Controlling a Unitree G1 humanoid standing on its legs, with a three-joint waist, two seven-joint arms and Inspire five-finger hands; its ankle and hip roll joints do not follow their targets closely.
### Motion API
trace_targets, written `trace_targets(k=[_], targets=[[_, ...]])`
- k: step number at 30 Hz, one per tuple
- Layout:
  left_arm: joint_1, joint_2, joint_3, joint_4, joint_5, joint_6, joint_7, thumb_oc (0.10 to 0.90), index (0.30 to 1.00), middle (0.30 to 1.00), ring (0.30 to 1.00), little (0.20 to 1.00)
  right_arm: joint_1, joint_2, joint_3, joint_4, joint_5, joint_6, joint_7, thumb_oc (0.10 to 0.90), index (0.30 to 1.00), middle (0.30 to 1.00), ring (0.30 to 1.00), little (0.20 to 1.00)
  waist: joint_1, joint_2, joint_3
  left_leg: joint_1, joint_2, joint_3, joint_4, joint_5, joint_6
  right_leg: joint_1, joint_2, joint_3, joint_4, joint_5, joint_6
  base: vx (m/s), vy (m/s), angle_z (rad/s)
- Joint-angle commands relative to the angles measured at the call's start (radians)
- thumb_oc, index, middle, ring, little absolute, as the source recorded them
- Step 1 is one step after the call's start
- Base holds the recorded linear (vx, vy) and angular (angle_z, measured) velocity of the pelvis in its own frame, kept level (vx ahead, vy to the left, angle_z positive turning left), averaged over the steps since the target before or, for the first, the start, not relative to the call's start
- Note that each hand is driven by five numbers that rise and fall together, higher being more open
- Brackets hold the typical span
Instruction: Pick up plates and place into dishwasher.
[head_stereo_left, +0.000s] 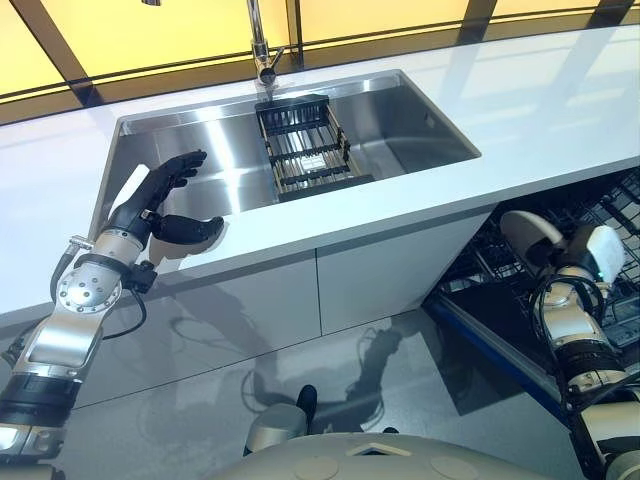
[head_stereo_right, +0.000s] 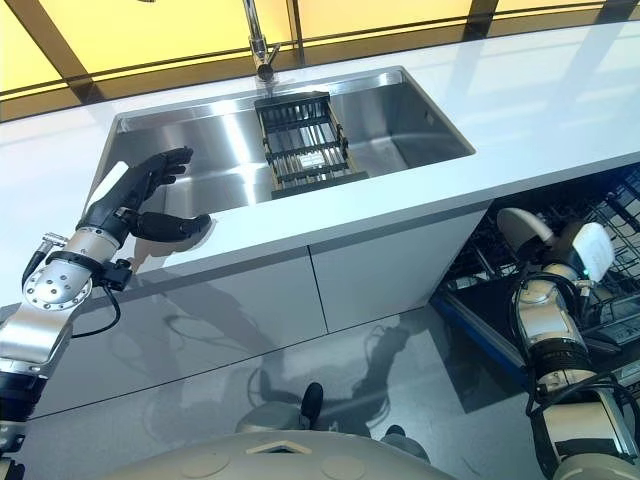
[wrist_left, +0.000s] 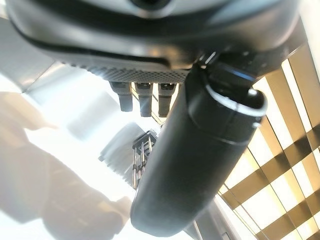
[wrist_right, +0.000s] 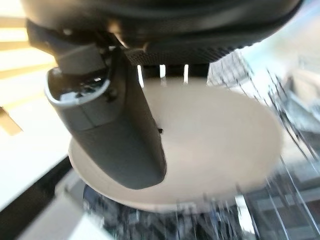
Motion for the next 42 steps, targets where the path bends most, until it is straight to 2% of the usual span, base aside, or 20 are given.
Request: trace_targets(k=[1, 4, 10, 20, 27, 33, 38, 42], targets=[[-0.141, 0.046, 0.007, -0.033, -0.019, -0.045, 0.031, 0.8, 0.9, 0.9, 0.9, 0.9, -0.097, -0.045, 0.087, 0.008, -0.002, 0.006, 0.061, 0.8, 0.9, 0.9, 0.9, 0.9, 0.039, -0.027, -0.056, 0.045, -0.015, 0.053, 0.045, -0.154, -0.008, -0.041, -0.031, -0.005, 0.042, -0.037, 0.036, -0.01, 0.01, 0.06], [-0.143, 0.05, 0.009, -0.036, -0.021, -0.043, 0.031, 0.8, 0.9, 0.9, 0.9, 0.9, -0.089, -0.048, 0.085, 0.046, 0.019, 0.023, 0.11, 0.8, 0.9, 0.9, 0.9, 0.9, 0.038, -0.031, -0.055, 0.048, -0.014, 0.057, 0.038, -0.154, -0.007, -0.042, -0.031, -0.003, 0.041, -0.035, 0.039, -0.01, 0.002, 0.07], [-0.16, 0.051, -0.001, -0.03, -0.023, -0.037, 0.037, 0.8, 0.9, 0.9, 0.9, 0.9, -0.099, -0.058, 0.09, 0.031, 0.02, 0.044, 0.14, 0.8, 0.9, 0.9, 0.9, 0.9, 0.028, -0.037, -0.053, 0.057, -0.014, 0.067, 0.031, -0.155, -0.006, -0.043, -0.03, 0.005, 0.041, -0.032, 0.042, -0.01, 0.0, 0.03], [-0.16, 0.022, -0.003, -0.015, -0.004, -0.042, 0.056, 0.8, 0.9, 0.9, 0.9, 0.9, -0.088, -0.079, 0.063, -0.106, -0.029, 0.015, 0.08, 0.8, 0.9, 0.9, 0.9, 0.9, -0.002, -0.045, -0.06, 0.071, -0.016, 0.093, 0.018, -0.165, 0.001, -0.046, -0.022, 0.03, 0.03, -0.026, 0.047, -0.03, -0.001, -0.02], [-0.126, -0.003, 0.027, -0.013, 0.016, -0.061, 0.072, 0.8, 0.9, 0.9, 0.9, 0.9, -0.013, -0.07, -0.046, -0.282, -0.032, -0.085, -0.017, 0.8, 0.9, 0.9, 0.9, 0.9, -0.035, -0.044, -0.07, 0.078, -0.014, 0.12, 0.014, -0.174, 0.006, -0.051, -0.014, 0.052, 0.02, -0.023, 0.051, -0.06, -0.004, -0.09], [-0.097, -0.013, 0.078, -0.01, 0.027, -0.067, 0.074, 0.8, 0.9, 0.9, 0.9, 0.9, 0.098, -0.043, -0.147, -0.411, -0.028, -0.168, -0.008, 0.8, 0.9, 0.9, 0.9, 0.9, -0.07, -0.043, -0.083, 0.083, -0.013, 0.147, 0.012, -0.181, 0.007, -0.059, -0.007, 0.077, 0.015, -0.022, 0.054, -0.07, -0.011, -0.11], [-0.089, -0.013, 0.1, -0.003, 0.025, -0.078, 0.077, 0.8, 0.9, 0.9, 0.9, 0.9, 0.143, -0.032, -0.186, -0.462, -0.028, -0.183, -0.002, 0.8, 0.9, 0.9, 0.9, 0.9, -0.094, -0.042, -0.088, 0.083, -0.01, 0.164, 0.012, -0.184, 0.006, -0.068, 0.0, 0.101, 0.009, -0.019, 0.055, -0.08, -0.027, -0.17], [-0.086, -0.028, 0.105, -0.003, 0.044, -0.082, 0.087, 0.8, 0.9, 0.9, 0.9, 0.9, 0.17, 0.004, -0.208, -0.489, 0.066, -0.231, -0.018, 0.8, 0.9, 0.9, 0.9, 0.9, -0.114, -0.039, -0.092, 0.081, -0.004, 0.179, 0.006, -0.181, 0.002, -0.074, 0.007, 0.119, 0.007, -0.017, 0.054, -0.07, -0.024, -0.21]])
